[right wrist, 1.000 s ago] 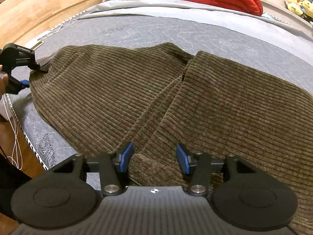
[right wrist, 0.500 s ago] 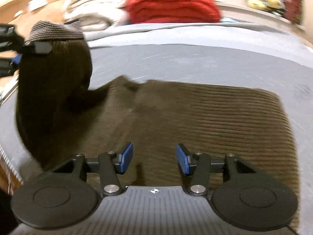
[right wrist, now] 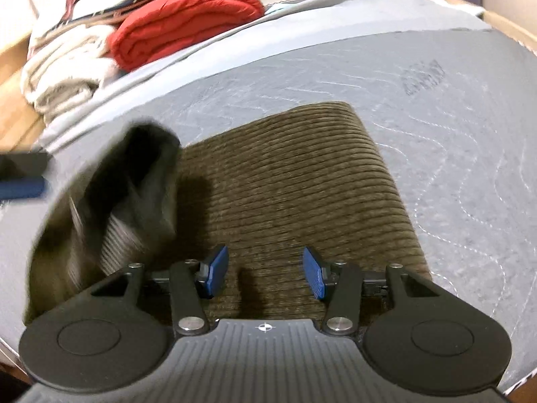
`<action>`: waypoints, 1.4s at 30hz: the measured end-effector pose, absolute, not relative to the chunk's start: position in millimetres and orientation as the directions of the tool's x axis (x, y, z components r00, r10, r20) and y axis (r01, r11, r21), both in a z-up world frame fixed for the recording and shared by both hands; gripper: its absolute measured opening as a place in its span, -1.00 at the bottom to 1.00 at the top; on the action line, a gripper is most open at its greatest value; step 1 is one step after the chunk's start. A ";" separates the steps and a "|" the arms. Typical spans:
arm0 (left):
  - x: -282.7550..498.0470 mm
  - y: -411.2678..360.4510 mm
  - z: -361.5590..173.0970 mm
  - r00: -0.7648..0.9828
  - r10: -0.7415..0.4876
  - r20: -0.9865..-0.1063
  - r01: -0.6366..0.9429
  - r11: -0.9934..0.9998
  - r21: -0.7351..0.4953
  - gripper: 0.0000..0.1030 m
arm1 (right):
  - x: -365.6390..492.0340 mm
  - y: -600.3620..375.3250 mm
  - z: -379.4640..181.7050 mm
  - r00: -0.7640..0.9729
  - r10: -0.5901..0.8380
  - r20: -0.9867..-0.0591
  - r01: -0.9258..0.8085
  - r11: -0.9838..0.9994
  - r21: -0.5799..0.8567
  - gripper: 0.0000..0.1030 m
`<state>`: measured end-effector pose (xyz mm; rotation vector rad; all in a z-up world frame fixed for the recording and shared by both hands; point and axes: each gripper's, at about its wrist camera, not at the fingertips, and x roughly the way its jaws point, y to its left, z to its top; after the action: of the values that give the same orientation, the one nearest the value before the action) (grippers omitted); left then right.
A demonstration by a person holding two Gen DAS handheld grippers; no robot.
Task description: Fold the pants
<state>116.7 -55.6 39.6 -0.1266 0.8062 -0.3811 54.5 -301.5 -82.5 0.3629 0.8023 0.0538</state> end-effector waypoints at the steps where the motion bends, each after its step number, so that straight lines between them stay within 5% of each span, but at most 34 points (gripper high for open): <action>1: 119.5 -44.6 51.2 0.651 -0.356 -0.671 0.270 0.934 -0.233 0.20 | 53.8 -305.6 -82.4 0.700 0.193 -0.688 0.102 0.926 0.363 0.01; 5: 131.5 -10.2 71.9 0.715 -0.273 -0.643 0.235 0.961 -0.147 0.21 | 48.7 -323.3 -84.2 0.726 0.258 -0.638 0.146 0.848 0.509 0.05; 7: 128.7 -0.4 62.8 0.745 -0.224 -0.629 0.213 0.972 -0.095 0.21 | 49.0 -328.4 -83.6 0.744 0.295 -0.600 0.146 0.805 0.576 0.25; 10: 141.3 5.5 30.7 0.647 -0.142 -0.749 0.144 0.988 -0.063 0.19 | 51.5 -327.1 -82.7 0.758 0.357 -0.545 0.109 0.755 0.647 0.49; 13: 153.8 5.9 19.5 0.615 -0.180 -0.768 0.136 0.983 -0.122 0.21 | 60.8 -311.8 -83.8 0.738 0.433 -0.517 0.051 0.728 0.684 0.74; 22: 160.5 12.8 11.4 0.612 -0.140 -0.779 0.160 0.986 -0.051 0.45 | 94.1 -225.6 -98.3 0.589 0.457 -0.667 -0.077 0.853 0.516 0.88; 24: 163.4 14.4 11.7 0.612 -0.123 -0.782 0.150 0.988 -0.039 0.45 | 97.6 -215.9 -94.5 0.603 0.421 -0.678 -0.087 0.879 0.468 0.71; 27: 164.5 12.8 14.7 0.625 -0.115 -0.772 0.141 0.989 -0.032 0.45 | 102.8 -214.2 -83.1 0.624 0.413 -0.663 -0.083 0.879 0.469 -0.01; 28: 165.2 11.9 17.1 0.635 -0.106 -0.765 0.137 0.990 -0.024 0.45 | 103.1 -214.6 -74.9 0.634 0.418 -0.651 -0.087 0.874 0.478 -0.11; 37: 161.9 -14.3 48.4 0.748 -0.191 -0.636 0.178 0.980 -0.084 0.46 | 69.5 -290.7 47.2 0.825 0.409 -0.391 -0.189 0.851 0.491 -0.25; 39: 161.4 -26.5 47.4 0.728 -0.228 -0.647 0.231 0.970 -0.081 0.46 | 62.7 -323.3 37.6 0.837 0.341 -0.428 -0.104 0.867 0.488 -0.21; 42: 161.6 -45.9 38.5 0.674 -0.268 -0.688 0.311 0.948 -0.065 0.46 | 78.8 -361.0 -26.6 0.671 0.260 -0.695 0.108 0.893 0.438 -0.08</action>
<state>161.6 -45.9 38.5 0.0588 0.7644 -0.3261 78.8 -361.0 -26.6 0.4735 0.8392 0.0894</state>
